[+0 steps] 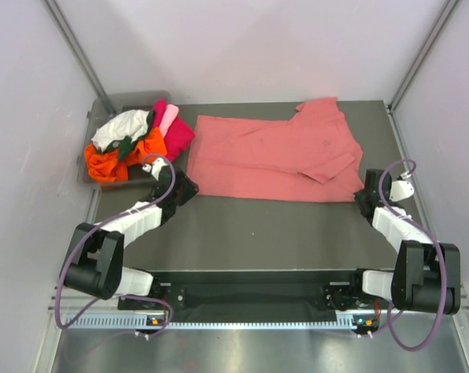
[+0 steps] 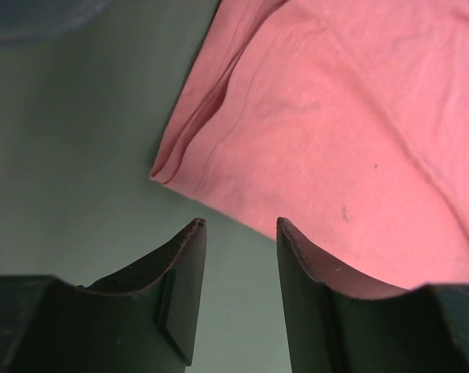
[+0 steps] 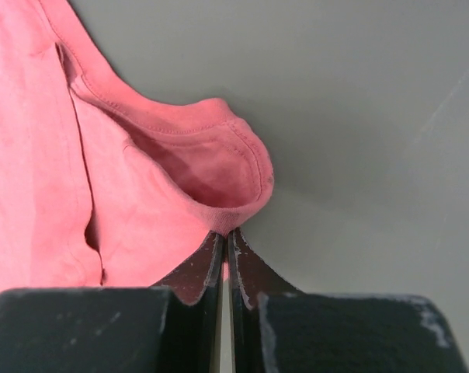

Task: Fold and stack the t-shirts
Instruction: Fold the tshirt

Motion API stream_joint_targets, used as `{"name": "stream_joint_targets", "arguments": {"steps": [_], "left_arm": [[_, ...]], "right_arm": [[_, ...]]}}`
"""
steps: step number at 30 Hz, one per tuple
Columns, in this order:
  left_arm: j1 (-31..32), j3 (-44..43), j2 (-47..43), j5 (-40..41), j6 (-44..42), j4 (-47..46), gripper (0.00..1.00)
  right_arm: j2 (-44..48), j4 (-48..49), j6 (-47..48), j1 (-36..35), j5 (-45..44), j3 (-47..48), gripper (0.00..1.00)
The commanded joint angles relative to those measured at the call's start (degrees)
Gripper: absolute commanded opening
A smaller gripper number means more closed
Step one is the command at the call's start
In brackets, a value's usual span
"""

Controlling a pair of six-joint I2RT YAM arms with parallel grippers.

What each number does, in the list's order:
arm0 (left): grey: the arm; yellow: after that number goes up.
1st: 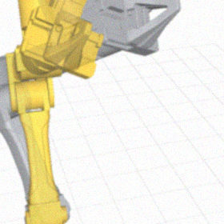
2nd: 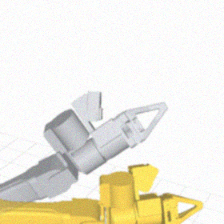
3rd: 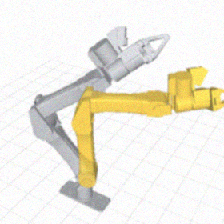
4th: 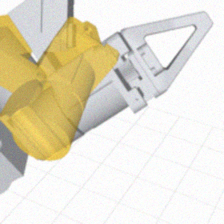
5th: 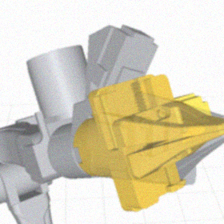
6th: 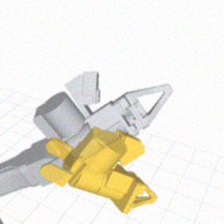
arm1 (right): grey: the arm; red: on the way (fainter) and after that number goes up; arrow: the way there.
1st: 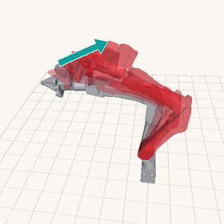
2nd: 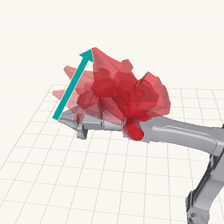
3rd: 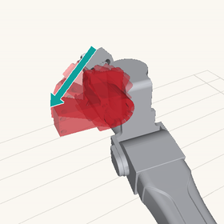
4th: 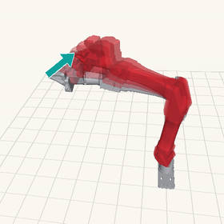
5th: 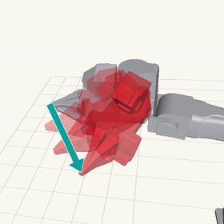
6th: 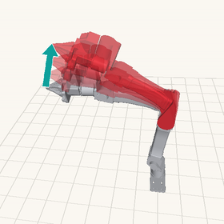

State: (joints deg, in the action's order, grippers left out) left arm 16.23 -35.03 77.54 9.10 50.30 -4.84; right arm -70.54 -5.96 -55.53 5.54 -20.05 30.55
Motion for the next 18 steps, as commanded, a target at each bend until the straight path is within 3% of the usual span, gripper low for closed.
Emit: {"name": "stream_joint_targets", "arguments": {"steps": [1,8,18], "left_arm": [[1.0,0.3,0.9,2.8,2.2,-2.0,0.46],[2.1,2.9,2.9,6.5,8.1,-1.3,0.45],[2.1,-1.3,11.0,12.3,13.3,0.4,0.47]], "right_arm": [[0.4,0.9,2.3,0.6,-0.8,1.3,0.00],[0.3,2.7,2.5,0.7,0.7,0.7,0.00],[1.6,3.1,3.2,0.6,0.7,-0.2,0.00]]}}
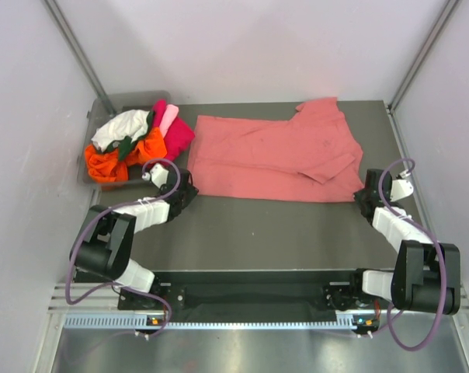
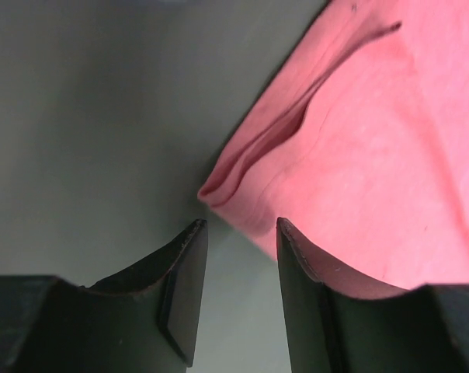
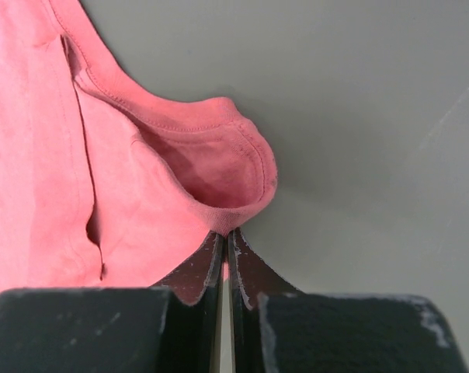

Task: Fold and stack the t-shirts
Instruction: Fold the tshirt

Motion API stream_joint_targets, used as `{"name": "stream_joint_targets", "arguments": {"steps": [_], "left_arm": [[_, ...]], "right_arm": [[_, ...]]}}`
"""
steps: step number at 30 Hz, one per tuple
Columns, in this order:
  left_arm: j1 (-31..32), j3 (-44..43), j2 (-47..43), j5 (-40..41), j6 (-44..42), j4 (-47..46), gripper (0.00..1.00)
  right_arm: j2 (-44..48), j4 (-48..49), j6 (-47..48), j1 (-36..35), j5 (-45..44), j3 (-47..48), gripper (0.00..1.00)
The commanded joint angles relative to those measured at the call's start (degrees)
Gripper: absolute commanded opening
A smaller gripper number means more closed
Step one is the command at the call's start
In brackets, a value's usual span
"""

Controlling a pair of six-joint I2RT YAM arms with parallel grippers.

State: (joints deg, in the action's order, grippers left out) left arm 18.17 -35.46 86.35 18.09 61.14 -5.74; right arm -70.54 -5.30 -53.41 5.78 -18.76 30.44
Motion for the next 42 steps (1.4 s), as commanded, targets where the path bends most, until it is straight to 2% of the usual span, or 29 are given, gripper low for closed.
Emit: {"name": "stream_joint_targets", "arguments": {"steps": [1,6,9,10,11,15,21,24,27,28,31,33,38,42], "left_arm": [[0.1,-1.4,2.4,3.6,2.7,1.4,0.46],[0.1,-1.9,3.8,3.6,5.0,1.0,0.36],[0.1,-3.0,5.6,2.1,5.4,0.6,0.24],[0.0,-3.7,6.0,1.8,5.3,0.7,0.09],[0.0,-3.9,6.5,1.4,5.2,0.8,0.00],[0.0,-4.1,5.6,2.5,5.1,2.3,0.00],[-0.4,-7.2,4.0,3.4,6.4,9.2,0.00],[-2.1,-11.9,3.3,1.2,5.9,12.2,0.00],[-2.7,-16.0,-0.4,3.3,3.5,16.5,0.00],[-2.7,-17.4,-1.7,3.9,2.6,17.3,0.00],[-2.6,-17.3,-6.9,5.3,0.1,18.2,0.00],[-2.7,-16.0,-9.8,5.8,-0.3,18.7,0.00],[-2.7,-6.3,-14.4,5.2,0.4,16.8,0.00],[-2.6,-1.9,-16.6,3.4,0.6,17.2,0.00]], "right_arm": [[1.8,2.5,1.2,0.4,-0.5,-0.2,0.00],[3.3,2.7,1.4,0.4,-0.9,-0.6,0.00],[3.8,2.1,1.5,0.4,-1.9,-0.6,0.00],[4.1,1.1,1.5,0.4,-2.3,-0.3,0.00],[4.4,0.6,1.5,0.4,-2.8,-0.2,0.00],[5.1,-0.4,1.9,0.3,-3.7,-0.1,0.00],[0.2,-4.7,0.3,-0.2,-5.7,4.0,0.00],[-2.0,-9.3,-0.4,-0.5,-5.5,10.1,0.00],[-2.2,-13.6,3.4,-0.5,-1.0,21.6,0.00],[-2.0,-14.0,4.4,-0.4,0.4,27.2,0.00],[1.3,-12.5,8.6,-0.6,5.3,31.5,0.00],[5.1,-13.0,8.5,-0.6,4.1,29.7,0.00],[11.3,-20.8,3.2,-0.3,-6.2,14.3,0.00],[12.4,-22.2,3.0,-0.2,-7.1,9.7,0.00]]}}
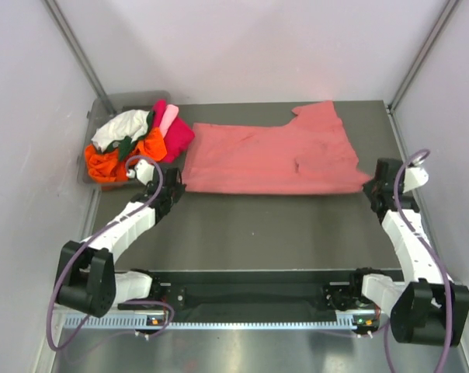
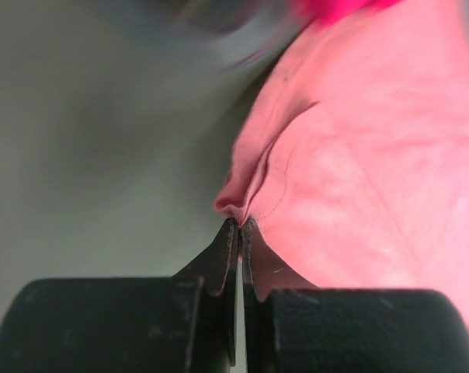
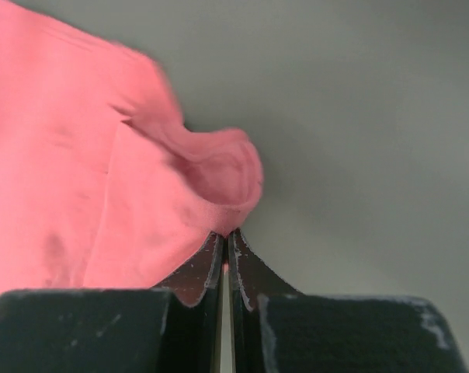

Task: Fold and stack the t-shirts
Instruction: Fold the tshirt

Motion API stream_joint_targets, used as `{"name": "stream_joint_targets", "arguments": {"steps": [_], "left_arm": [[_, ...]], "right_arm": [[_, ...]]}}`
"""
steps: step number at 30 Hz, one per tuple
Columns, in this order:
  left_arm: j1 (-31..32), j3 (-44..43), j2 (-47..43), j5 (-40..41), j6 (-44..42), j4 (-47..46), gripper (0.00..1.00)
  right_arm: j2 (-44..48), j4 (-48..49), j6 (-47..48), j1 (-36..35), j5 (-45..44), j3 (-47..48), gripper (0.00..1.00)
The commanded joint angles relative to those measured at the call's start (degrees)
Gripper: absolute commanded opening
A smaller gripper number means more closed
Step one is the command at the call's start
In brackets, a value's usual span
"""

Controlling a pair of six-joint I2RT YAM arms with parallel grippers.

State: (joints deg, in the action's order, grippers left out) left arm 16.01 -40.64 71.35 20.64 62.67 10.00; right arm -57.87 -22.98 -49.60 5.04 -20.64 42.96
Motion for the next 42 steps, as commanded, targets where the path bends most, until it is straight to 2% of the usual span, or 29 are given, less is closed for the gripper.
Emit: {"name": "stream_joint_targets", "arguments": {"steps": [1,7,12,18,19,20,21,22,23,24,26,27,30,37,42], "left_arm": [[-0.5,4.2,-2.7,0.6,-0.9,1.5,0.00],[-0.4,9.7,-8.4,0.6,-1.5,2.6,0.00],[-0.4,12.5,-11.9,0.1,-1.9,4.5,0.00],[-0.3,17.1,-15.5,-1.1,-1.6,3.5,0.00],[-0.3,17.4,-16.2,-1.2,-1.6,3.5,0.00],[-0.3,17.7,-16.2,-1.5,-1.6,3.6,0.00],[-0.3,18.5,-16.4,-1.9,-1.6,3.6,0.00],[-0.4,18.9,-16.6,-2.2,-1.6,3.5,0.00],[-0.2,19.4,-16.8,-2.4,-1.4,3.4,0.00],[-0.1,19.9,-16.9,-2.3,-1.4,3.9,0.00],[0.2,20.2,-17.2,-1.1,0.0,5.5,0.08],[0.2,20.6,-17.5,-0.6,0.1,6.3,0.27],[0.3,20.8,-19.7,0.0,-0.3,6.9,0.52],[0.4,13.4,-22.4,1.5,-7.5,13.6,0.65],[0.4,9.1,-22.0,-3.1,-13.4,12.6,0.69]], "right_arm": [[0.1,-4.6,-0.8,0.6,-5.2,-4.4,0.00],[3.0,-6.5,-0.3,0.6,-6.0,-8.4,0.00],[5.7,-10.2,-3.4,0.7,-8.4,-10.8,0.04],[7.4,-10.2,-5.2,0.7,-7.5,-14.5,0.05],[7.5,-10.2,-5.2,0.7,-7.3,-14.7,0.07],[7.7,-10.7,-5.2,0.7,-7.0,-14.8,0.17],[7.9,-11.2,-5.2,0.7,-7.0,-15.0,0.34],[8.8,-12.0,-5.8,0.7,-7.2,-15.0,0.44],[9.7,-12.7,-6.3,0.7,-7.5,-15.2,0.50],[10.6,-12.9,-5.9,0.7,-7.4,-15.5,0.51],[14.1,-13.0,-5.8,0.7,-7.4,-15.8,0.51],[15.4,-12.9,-5.3,0.6,-7.2,-15.7,0.52],[19.3,-9.7,-1.0,0.6,-5.2,-15.5,0.53],[16.3,-2.8,12.5,0.5,3.8,-11.9,0.54],[10.9,3.5,20.9,0.5,11.6,-9.9,0.55]]}}
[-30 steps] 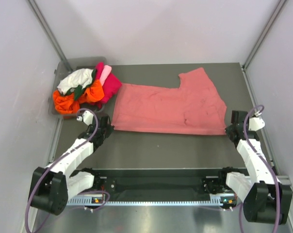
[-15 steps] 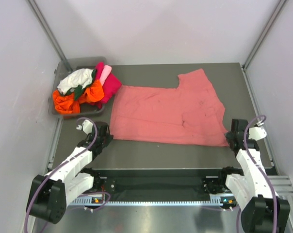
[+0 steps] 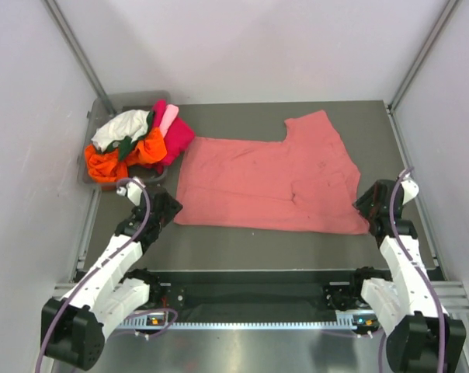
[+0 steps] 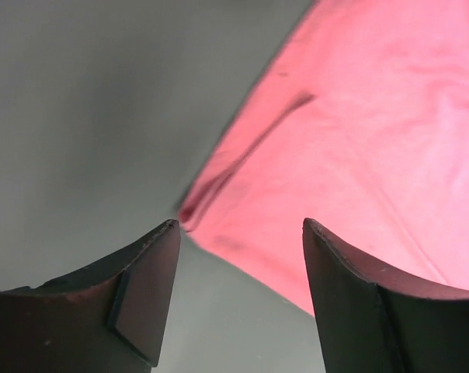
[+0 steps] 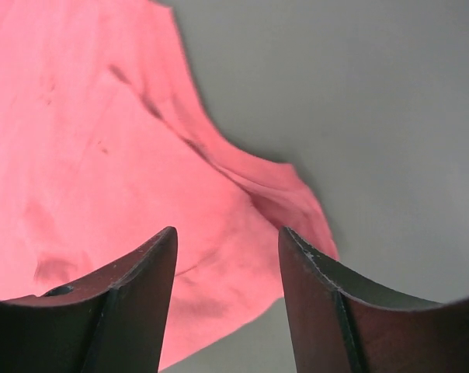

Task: Fold and stack the t-shirts
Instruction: Fold the tshirt

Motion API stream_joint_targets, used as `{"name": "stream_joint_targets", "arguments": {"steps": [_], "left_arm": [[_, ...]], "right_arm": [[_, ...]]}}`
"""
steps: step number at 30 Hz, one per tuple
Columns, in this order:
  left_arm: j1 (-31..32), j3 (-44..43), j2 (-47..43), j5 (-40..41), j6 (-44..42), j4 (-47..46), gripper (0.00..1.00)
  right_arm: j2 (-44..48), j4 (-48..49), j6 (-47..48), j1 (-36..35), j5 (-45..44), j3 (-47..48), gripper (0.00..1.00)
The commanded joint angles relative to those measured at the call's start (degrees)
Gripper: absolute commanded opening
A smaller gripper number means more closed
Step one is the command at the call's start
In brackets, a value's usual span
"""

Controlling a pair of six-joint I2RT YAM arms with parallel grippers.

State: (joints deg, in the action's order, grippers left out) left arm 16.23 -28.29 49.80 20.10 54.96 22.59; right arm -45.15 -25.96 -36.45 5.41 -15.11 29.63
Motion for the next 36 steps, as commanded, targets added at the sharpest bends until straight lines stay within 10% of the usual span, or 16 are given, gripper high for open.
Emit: {"name": "stream_joint_targets", "arguments": {"steps": [1,5,16,26,36], "left_arm": [[0.2,-3.6,0.2,-3.7,-7.0,-0.5,0.69],[0.1,-5.5,3.0,-8.1,-10.0,-4.0,0.86],[0.3,-2.6,1.9,-12.6,-8.1,-4.7,0.81],[0.3,1.8,2.1,-11.4,-3.3,-9.0,0.77],[0.4,1.0,6.5,-10.4,-4.1,-10.7,0.77]], "right_arm": [[-3.8,7.3,8.6,0.1,6.9,3.9,0.56],[-9.9,12.1,12.5,0.1,12.7,7.3,0.57],[-18.3,4.8,7.3,-0.5,11.3,10.0,0.52],[-11.5,-6.4,-5.7,-7.4,-0.6,4.4,0.25],[-26.9,-0.9,-7.9,-7.8,2.4,4.5,0.00]]}}
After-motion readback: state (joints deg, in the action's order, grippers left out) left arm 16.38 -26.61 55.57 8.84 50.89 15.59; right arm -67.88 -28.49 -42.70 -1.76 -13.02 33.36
